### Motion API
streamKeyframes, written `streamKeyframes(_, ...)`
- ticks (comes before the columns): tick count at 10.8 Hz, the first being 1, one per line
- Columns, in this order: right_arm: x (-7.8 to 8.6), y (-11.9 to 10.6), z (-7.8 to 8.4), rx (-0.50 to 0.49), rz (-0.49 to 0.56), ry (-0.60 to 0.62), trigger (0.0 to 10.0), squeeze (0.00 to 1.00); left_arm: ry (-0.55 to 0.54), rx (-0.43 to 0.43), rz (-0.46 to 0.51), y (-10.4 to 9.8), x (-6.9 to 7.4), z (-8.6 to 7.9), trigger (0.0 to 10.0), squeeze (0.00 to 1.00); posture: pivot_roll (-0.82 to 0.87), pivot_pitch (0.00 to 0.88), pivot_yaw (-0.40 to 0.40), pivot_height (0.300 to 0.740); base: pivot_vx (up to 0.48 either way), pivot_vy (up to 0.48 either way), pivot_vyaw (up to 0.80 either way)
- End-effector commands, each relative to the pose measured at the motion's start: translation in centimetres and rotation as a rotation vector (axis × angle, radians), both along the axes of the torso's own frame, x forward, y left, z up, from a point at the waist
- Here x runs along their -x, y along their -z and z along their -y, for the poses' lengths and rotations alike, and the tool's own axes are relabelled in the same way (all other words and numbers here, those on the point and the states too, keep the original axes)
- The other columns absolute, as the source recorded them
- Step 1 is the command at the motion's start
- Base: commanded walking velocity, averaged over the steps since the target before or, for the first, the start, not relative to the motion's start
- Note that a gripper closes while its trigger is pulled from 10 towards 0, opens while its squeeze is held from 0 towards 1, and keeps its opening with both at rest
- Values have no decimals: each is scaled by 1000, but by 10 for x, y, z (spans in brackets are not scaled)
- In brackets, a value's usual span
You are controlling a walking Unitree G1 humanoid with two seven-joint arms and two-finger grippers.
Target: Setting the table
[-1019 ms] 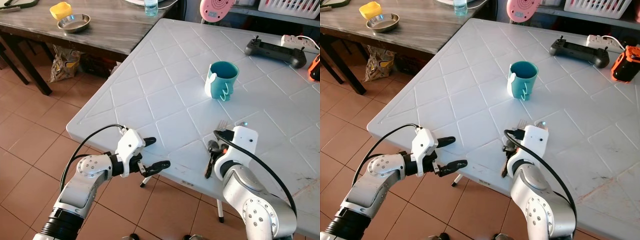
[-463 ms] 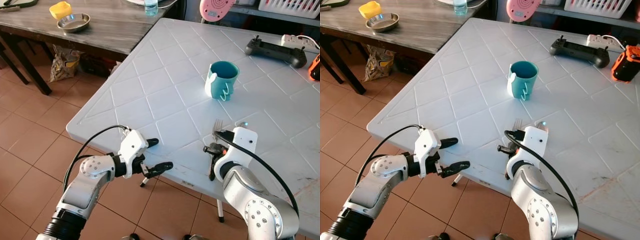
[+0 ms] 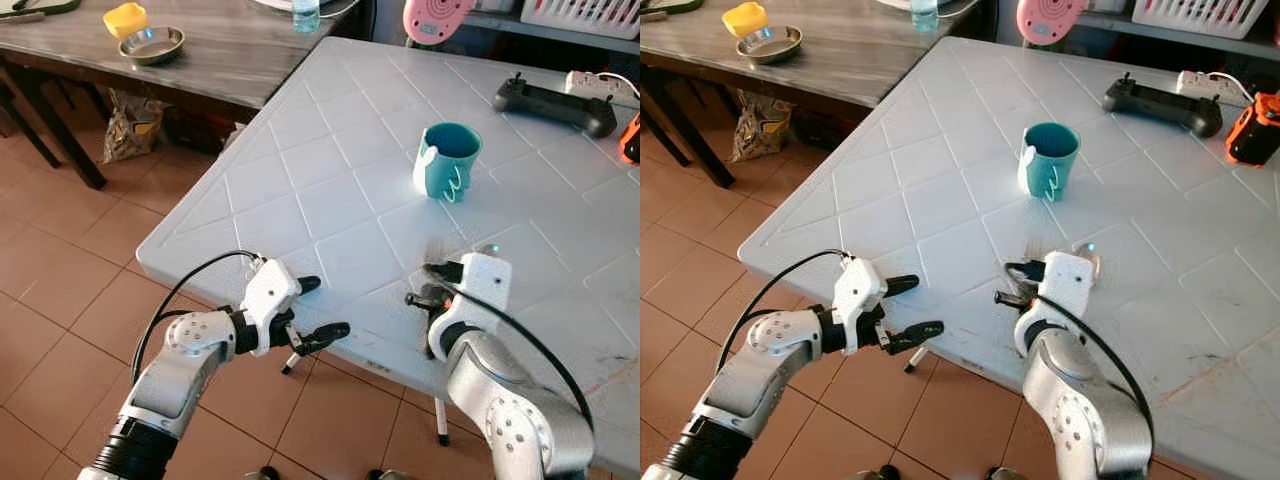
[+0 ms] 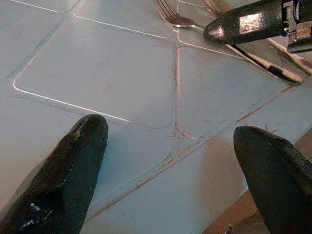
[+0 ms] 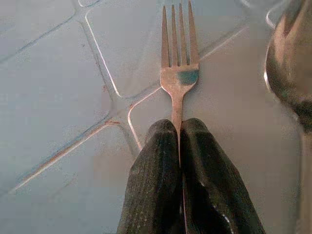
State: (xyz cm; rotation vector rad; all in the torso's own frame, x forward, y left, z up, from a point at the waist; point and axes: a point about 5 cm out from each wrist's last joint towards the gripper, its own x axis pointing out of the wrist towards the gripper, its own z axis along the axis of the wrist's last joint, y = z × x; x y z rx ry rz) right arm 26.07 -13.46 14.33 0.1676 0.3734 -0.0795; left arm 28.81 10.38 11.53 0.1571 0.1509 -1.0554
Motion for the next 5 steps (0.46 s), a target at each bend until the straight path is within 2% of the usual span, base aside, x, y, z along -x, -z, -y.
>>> streamKeyframes(1,2,16,7,50,-76,17,0,0,-11,-33,-10,4,2,-2,10000,0,36,189,56,740,0,0,0)
streamKeyframes(3,-1,18,13,137,-65,-8,0,0,-24,-36,-12,5,0,-2,10000,0,36,191,56,740,0,0,0)
streamKeyframes(5,-5,24,10,311,-35,-146,0,0,-46,-49,-15,8,-2,-1,10000,0,36,193,56,740,0,0,0)
